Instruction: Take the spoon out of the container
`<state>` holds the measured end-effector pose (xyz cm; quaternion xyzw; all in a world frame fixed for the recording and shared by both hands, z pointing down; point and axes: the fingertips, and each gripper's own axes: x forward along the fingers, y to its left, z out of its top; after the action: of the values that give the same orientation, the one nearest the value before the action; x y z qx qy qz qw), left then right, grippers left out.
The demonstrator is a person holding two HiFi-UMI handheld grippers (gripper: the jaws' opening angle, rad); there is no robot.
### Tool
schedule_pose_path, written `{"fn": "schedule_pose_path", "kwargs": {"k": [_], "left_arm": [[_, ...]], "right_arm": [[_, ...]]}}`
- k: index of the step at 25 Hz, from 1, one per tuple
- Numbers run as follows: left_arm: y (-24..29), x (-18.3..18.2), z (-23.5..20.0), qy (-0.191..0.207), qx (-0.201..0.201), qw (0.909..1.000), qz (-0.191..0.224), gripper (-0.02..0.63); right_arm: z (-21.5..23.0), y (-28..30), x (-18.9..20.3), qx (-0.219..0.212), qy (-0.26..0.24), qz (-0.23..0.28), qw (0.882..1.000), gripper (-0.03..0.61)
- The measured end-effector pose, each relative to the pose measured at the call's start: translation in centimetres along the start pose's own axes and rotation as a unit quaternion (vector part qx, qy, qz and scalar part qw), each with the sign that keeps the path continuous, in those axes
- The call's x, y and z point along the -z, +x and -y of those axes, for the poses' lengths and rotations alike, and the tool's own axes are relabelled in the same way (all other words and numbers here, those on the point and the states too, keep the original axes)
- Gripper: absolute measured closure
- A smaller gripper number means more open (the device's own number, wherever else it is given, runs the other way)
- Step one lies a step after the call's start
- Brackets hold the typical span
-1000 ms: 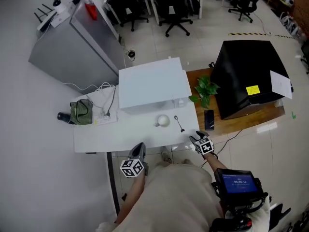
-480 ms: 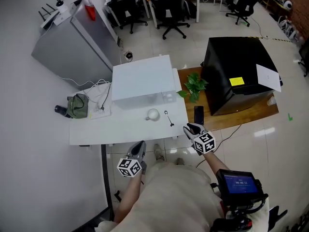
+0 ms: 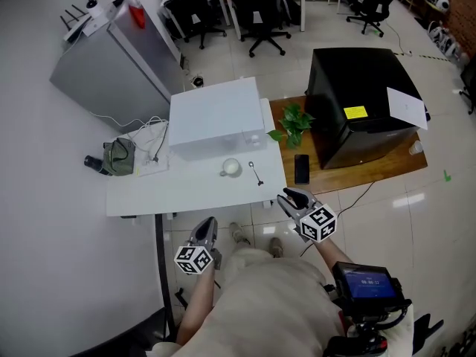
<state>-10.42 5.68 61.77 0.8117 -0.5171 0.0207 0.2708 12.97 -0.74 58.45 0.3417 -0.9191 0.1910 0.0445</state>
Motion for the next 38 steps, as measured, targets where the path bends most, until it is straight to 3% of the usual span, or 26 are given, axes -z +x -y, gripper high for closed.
{"fn": "schedule_pose_path", "kwargs": {"k": [19,27,38], "left_arm": [[-2.4,-2.9,-5.6,0.004,-0.002,1.0000,-0.006,0.630],[-3.3,-1.3,-8.5,-0.018,-0.020,0.9993,-0.026,0.630],[-3.1,-0.1,-8.4,-0.020,-0.017,0.9988,-0.041,0.630]], "right_arm": [[-4.0,1.8,-0.4,0.036,-0.002,0.021,0.999,0.493],[-5.2,4.3,1.9,0.042,-0.012,-0.011,0.999,0.505],[-4.6,5.5,4.2,0.057,-0.027,-0.043,0.997,0.528]]}}
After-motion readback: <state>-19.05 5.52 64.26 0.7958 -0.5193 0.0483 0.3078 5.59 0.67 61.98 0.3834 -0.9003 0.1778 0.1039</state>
